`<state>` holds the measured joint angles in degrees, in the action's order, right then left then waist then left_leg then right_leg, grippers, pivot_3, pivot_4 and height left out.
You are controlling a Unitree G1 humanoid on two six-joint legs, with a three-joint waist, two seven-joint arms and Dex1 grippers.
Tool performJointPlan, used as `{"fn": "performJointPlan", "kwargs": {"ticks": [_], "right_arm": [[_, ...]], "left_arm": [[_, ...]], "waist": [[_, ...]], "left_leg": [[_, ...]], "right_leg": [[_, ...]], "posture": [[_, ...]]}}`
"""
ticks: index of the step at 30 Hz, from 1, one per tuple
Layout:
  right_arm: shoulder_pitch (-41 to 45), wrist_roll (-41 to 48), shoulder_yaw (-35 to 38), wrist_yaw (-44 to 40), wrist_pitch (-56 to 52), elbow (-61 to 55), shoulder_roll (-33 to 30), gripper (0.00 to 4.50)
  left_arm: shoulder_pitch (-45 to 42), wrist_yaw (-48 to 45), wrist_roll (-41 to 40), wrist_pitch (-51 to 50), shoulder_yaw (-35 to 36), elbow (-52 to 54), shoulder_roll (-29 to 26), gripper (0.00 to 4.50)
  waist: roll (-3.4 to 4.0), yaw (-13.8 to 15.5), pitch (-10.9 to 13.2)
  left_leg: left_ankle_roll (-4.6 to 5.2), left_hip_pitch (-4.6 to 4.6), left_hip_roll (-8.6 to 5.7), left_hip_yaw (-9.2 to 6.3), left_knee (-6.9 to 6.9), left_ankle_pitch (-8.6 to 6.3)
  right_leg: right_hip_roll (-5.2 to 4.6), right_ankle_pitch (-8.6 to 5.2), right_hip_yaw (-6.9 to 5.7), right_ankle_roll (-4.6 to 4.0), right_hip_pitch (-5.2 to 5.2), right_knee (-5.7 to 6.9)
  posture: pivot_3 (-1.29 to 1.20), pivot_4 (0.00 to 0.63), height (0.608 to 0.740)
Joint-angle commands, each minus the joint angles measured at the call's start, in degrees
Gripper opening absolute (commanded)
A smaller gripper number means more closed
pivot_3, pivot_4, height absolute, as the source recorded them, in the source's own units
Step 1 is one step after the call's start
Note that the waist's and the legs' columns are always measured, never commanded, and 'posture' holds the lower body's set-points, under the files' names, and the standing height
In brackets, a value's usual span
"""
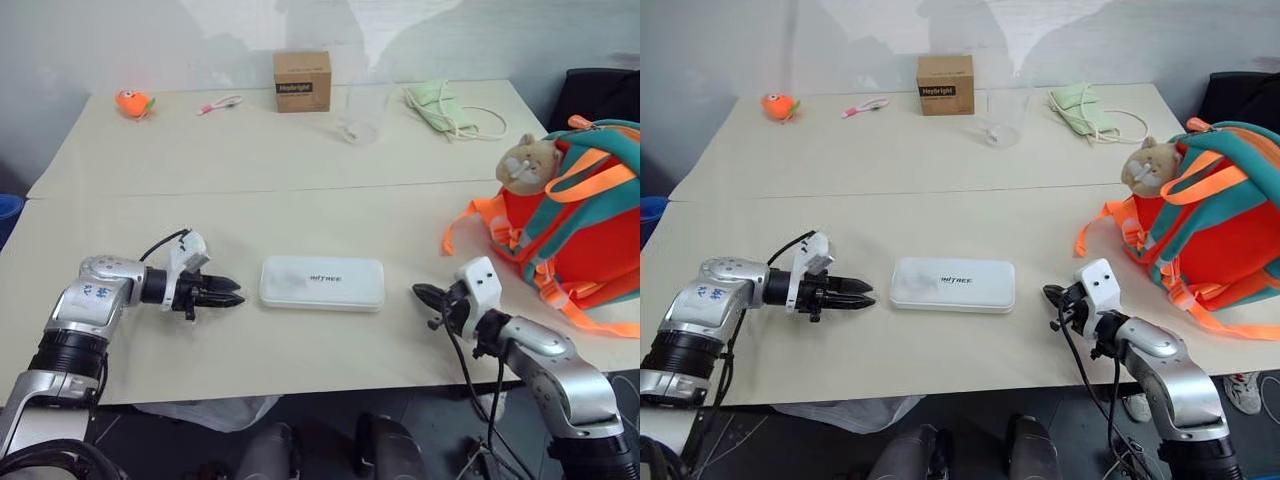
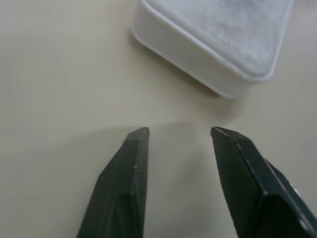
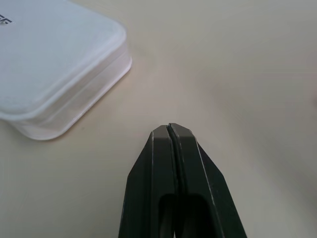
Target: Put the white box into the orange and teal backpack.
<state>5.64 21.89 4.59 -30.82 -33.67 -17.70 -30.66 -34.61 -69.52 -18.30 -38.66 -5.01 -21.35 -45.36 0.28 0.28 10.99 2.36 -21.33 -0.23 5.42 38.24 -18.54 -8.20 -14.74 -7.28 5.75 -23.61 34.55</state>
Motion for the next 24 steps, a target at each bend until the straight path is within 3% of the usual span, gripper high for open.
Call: {"fn": "performJointPlan", "kwargs": {"ticks": [1,5,6,19,22,24], "right_arm": [[1.6,-1.1,-1.0,-0.3,2.3,0.4,0.7,0.0],[3.6,-2.5,-3.0,-0.7,3.9,2.7,1.6,0.0],[4.1,-2.9,-3.5,-0.8,4.4,3.3,2.0,0.0],[6.8,-5.9,-6.8,-1.2,7.8,7.4,5.4,0.0],[4.6,-6.0,-5.4,-0.9,8.3,6.3,4.9,0.0],[3.1,-5.5,-4.4,-0.6,8.2,4.9,4.7,0.0]], "left_arm": [[-4.5,1.3,-4.2,-17.2,2.1,-4.3,1.0,3.23],[-5.0,-1.0,-7.0,-26.5,0.0,-3.4,1.3,4.41],[-4.9,-1.1,-7.1,-27.8,-1.0,-2.7,1.6,4.48],[-12.6,6.2,-6.8,-31.9,-1.9,-10.5,17.1,4.48],[-13.5,5.9,-8.0,-32.3,-0.1,-11.7,18.0,3.95],[-13.5,5.2,-8.7,-32.8,0.3,-11.6,17.8,3.32]], "waist": [[-0.06,-0.1,0.0],[-0.08,-0.4,0.0],[-0.07,-0.4,0.0],[-0.16,1.2,-0.1],[-0.16,1.1,-0.1],[-0.16,0.9,-0.1]], "left_leg": [[0.04,0.0,-0.04,0.0,0.01,0.02],[0.07,0.0,-0.05,0.03,0.02,0.02],[0.07,0.0,-0.05,0.03,0.01,0.02],[0.09,0.02,-0.12,-0.02,0.31,0.02],[0.1,0.01,-0.11,-0.01,0.4,0.01],[0.06,0.0,-0.09,0.0,0.39,-0.02]], "right_leg": [[0.08,0.01,-0.01,0.02,0.02,0.03],[0.13,0.03,0.05,0.06,0.02,0.06],[0.14,0.02,0.06,0.06,0.01,0.06],[0.1,0.05,0.48,0.11,0.17,0.07],[0.08,0.05,0.6,0.11,0.16,0.06],[0.1,0.05,0.64,0.11,0.12,0.17]], "posture": [[0.0,0.15,0.74],[0.0,0.15,0.74],[0.0,0.15,0.74],[0.0,0.15,0.74],[0.0,0.15,0.74],[0.0,0.15,0.74]]}}
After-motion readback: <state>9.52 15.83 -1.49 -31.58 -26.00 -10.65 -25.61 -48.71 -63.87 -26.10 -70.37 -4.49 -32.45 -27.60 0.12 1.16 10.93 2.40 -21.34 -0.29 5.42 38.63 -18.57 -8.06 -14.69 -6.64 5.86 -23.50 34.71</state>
